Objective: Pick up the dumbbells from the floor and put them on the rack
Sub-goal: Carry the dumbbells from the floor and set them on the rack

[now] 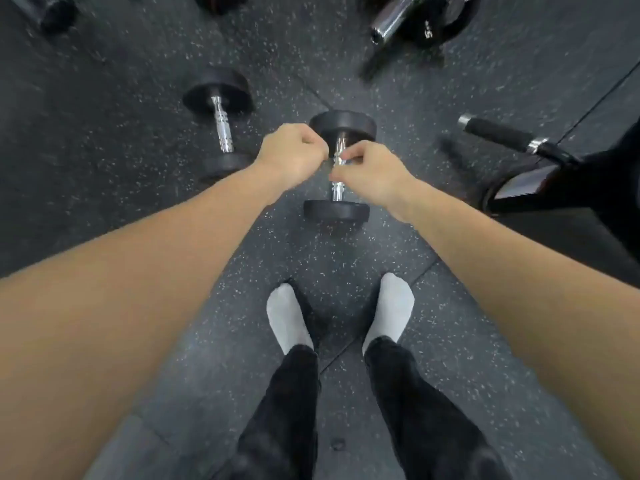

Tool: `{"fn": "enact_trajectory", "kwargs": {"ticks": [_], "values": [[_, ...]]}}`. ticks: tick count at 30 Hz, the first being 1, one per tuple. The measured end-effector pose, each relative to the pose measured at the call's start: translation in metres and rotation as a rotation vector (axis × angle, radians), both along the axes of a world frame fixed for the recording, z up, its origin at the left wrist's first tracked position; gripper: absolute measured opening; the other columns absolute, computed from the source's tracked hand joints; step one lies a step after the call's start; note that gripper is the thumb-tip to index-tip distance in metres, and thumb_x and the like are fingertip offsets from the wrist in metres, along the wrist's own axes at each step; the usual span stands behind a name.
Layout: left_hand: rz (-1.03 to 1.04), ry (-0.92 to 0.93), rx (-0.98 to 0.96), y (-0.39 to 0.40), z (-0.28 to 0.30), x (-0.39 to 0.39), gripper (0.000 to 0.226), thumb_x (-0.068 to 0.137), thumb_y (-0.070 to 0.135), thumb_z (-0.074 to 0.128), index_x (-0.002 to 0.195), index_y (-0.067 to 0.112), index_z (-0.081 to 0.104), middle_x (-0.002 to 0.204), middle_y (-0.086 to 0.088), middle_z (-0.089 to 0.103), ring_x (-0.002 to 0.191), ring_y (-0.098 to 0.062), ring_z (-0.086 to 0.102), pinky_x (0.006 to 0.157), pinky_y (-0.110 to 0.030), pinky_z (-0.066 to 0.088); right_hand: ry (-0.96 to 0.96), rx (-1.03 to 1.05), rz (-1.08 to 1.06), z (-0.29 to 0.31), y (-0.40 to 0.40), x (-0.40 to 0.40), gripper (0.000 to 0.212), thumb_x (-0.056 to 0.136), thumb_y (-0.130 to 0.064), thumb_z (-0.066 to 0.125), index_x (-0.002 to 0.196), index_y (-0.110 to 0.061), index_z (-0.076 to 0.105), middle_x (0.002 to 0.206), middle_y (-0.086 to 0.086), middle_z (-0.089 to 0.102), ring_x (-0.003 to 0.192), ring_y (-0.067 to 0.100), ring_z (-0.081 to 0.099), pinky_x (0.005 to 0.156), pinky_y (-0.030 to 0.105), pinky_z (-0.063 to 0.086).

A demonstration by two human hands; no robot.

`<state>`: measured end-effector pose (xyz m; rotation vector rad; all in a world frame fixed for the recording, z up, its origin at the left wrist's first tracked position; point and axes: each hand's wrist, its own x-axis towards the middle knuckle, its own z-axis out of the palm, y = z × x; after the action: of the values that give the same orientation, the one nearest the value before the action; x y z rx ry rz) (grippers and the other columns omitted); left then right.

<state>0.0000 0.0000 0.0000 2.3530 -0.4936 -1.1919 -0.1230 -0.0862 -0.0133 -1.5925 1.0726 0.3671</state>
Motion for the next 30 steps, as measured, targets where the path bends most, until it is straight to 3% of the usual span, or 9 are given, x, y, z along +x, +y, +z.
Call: {"fn": "enact_trajectory", "kwargs": {"ticks": [4, 8, 12, 16, 19, 24, 27, 30], "values": [[-0.254, -0.238, -0.001, -0.011, -0.050, 0.005, 0.025, 0.092, 0.018, 0.059, 0.113, 0.023, 0.071, 0.111, 0.003, 0.069, 0.106, -0.017, 0.062, 0.090, -0.029, 0.050, 0.089, -0.074, 0.157, -0.059, 0.011, -0.012, 0.053, 0.085, -0.031, 0.072, 0.135, -0.021, 0.056, 0.112, 0.001, 0.066, 0.098, 0.019, 0.061, 0.080, 0.029, 0.046], [-0.438, -0.386, -0.062, -0.043, -0.097, 0.013, 0.037, 0.090, 0.016, 0.062, 0.127, 0.023, 0.062, 0.129, -0.005, 0.054, 0.113, -0.022, 0.055, 0.097, -0.037, 0.047, 0.151, -0.150, 0.322, -0.112, 0.017, -0.007, 0.065, 0.081, -0.031, 0.076, 0.141, -0.025, 0.051, 0.126, 0.004, 0.062, 0.112, 0.028, 0.058, 0.094, 0.038, 0.050], [-0.596, -0.457, -0.089, -0.082, -0.135, 0.015, 0.056, 0.087, 0.013, 0.064, 0.140, 0.024, 0.051, 0.141, -0.003, 0.045, 0.125, -0.024, 0.047, 0.099, -0.041, 0.046, 0.182, -0.319, 0.591, -0.149, 0.024, 0.000, 0.080, 0.074, -0.026, 0.084, 0.145, -0.028, 0.046, 0.135, 0.004, 0.055, 0.123, 0.030, 0.051, 0.103, 0.045, 0.037], [-0.779, -0.522, 0.083, -0.119, -0.165, 0.012, 0.070, 0.085, 0.014, 0.068, 0.149, 0.024, 0.041, 0.145, -0.007, 0.044, 0.131, -0.030, 0.043, 0.099, -0.041, 0.040, 0.101, -0.386, 0.769, -0.170, 0.022, 0.010, 0.068, 0.078, -0.012, 0.076, 0.140, -0.028, 0.053, 0.121, 0.000, 0.052, 0.112, 0.029, 0.055, 0.074, 0.037, 0.040], [-0.915, -0.644, 0.264, -0.133, -0.176, 0.015, 0.063, 0.085, 0.013, 0.068, 0.144, 0.018, 0.046, 0.135, -0.012, 0.053, 0.123, -0.037, 0.051, 0.080, -0.041, 0.034, 0.047, -0.347, 0.824, -0.174, 0.018, 0.014, 0.055, 0.079, -0.005, 0.069, 0.129, -0.026, 0.062, 0.104, -0.004, 0.049, 0.102, 0.025, 0.054, 0.067, 0.034, 0.040], [-1.103, -0.808, 0.294, -0.140, -0.175, 0.022, 0.041, 0.088, 0.009, 0.066, 0.128, 0.007, 0.055, 0.124, -0.019, 0.060, 0.115, -0.041, 0.055, 0.072, -0.040, 0.035, 0.089, -0.254, 0.773, -0.169, 0.009, 0.000, 0.070, 0.080, -0.004, 0.065, 0.139, -0.039, 0.055, 0.116, -0.003, 0.051, 0.102, 0.020, 0.043, 0.071, 0.035, 0.038], [-1.101, -0.785, 0.355, -0.139, -0.168, 0.027, 0.031, 0.087, 0.012, 0.066, 0.117, 0.005, 0.062, 0.115, -0.019, 0.061, 0.111, -0.039, 0.057, 0.069, -0.039, 0.038, 0.082, -0.298, 0.841, -0.161, 0.000, -0.010, 0.070, 0.082, 0.000, 0.061, 0.134, -0.047, 0.058, 0.110, -0.008, 0.050, 0.097, 0.019, 0.038, 0.071, 0.036, 0.039], [-0.995, -0.742, 0.448, -0.114, -0.164, 0.048, 0.026, 0.084, 0.020, 0.070, 0.105, 0.005, 0.067, 0.094, -0.015, 0.057, 0.095, -0.036, 0.059, 0.065, -0.037, 0.041, 0.092, -0.406, 0.972, -0.155, -0.012, -0.012, 0.066, 0.085, -0.001, 0.061, 0.127, -0.051, 0.061, 0.118, -0.010, 0.059, 0.101, 0.019, 0.042, 0.075, 0.034, 0.037]]}}
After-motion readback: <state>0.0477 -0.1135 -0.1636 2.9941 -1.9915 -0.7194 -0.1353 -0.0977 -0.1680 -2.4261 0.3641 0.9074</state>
